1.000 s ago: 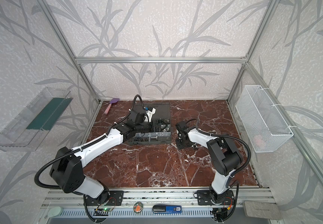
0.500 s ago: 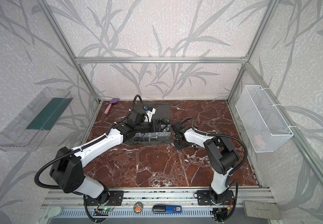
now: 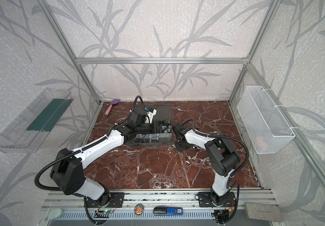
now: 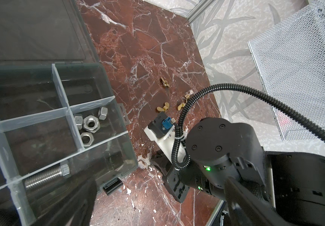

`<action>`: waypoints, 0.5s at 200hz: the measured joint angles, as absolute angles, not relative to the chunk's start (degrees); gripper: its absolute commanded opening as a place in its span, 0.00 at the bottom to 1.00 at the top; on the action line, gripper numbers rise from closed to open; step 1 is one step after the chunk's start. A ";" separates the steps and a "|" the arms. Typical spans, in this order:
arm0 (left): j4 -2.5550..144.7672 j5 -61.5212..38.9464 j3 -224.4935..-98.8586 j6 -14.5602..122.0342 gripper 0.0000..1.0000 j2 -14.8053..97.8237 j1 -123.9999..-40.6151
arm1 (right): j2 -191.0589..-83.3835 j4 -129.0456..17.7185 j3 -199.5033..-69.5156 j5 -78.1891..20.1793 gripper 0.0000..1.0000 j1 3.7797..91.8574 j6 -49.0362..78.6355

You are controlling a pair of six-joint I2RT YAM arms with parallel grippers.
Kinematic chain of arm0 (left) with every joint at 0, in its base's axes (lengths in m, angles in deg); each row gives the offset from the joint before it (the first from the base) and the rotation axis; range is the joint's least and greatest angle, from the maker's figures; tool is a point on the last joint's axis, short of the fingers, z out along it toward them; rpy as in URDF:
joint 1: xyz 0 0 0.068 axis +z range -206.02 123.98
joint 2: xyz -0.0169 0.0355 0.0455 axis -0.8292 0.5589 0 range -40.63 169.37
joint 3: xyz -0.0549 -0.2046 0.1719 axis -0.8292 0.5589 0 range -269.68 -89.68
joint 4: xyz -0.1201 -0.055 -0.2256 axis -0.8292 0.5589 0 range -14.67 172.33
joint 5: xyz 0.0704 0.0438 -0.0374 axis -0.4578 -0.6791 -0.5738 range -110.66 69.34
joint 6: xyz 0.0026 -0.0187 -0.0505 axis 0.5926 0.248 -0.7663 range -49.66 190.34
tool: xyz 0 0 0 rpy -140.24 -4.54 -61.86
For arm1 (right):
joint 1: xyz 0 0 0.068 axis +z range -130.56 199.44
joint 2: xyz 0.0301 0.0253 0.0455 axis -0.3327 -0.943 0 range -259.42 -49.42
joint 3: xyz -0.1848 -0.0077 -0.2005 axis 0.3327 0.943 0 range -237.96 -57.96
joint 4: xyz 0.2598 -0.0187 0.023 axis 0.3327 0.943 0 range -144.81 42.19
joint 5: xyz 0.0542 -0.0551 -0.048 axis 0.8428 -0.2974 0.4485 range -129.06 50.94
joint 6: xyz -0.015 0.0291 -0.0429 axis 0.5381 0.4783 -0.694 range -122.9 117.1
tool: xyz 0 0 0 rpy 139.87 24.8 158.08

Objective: Sort the screws and nuts into containers
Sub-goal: 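Lower the right gripper and grasp the black hex nut, then carry the black hex nut over the organizer with the right gripper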

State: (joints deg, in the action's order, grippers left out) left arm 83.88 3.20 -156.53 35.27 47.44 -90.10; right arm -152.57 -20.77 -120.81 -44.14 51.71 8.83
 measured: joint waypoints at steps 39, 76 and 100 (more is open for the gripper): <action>84.17 2.87 -156.53 35.97 0.99 46.59 -89.49 | -151.72 -18.41 -122.53 -44.03 0.15 51.71 8.83; 85.43 1.97 -156.68 36.00 1.00 44.73 -87.68 | -149.75 -16.33 -127.80 -44.03 0.15 51.71 8.67; 88.47 2.11 -158.65 35.67 1.00 44.51 -85.73 | -148.99 -15.46 -131.84 -43.29 0.15 51.71 8.17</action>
State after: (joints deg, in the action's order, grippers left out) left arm 88.47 2.11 -158.65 35.67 44.51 -85.73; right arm -148.99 -15.46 -131.84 -43.29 51.71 8.17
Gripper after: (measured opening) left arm 0.995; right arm 0.249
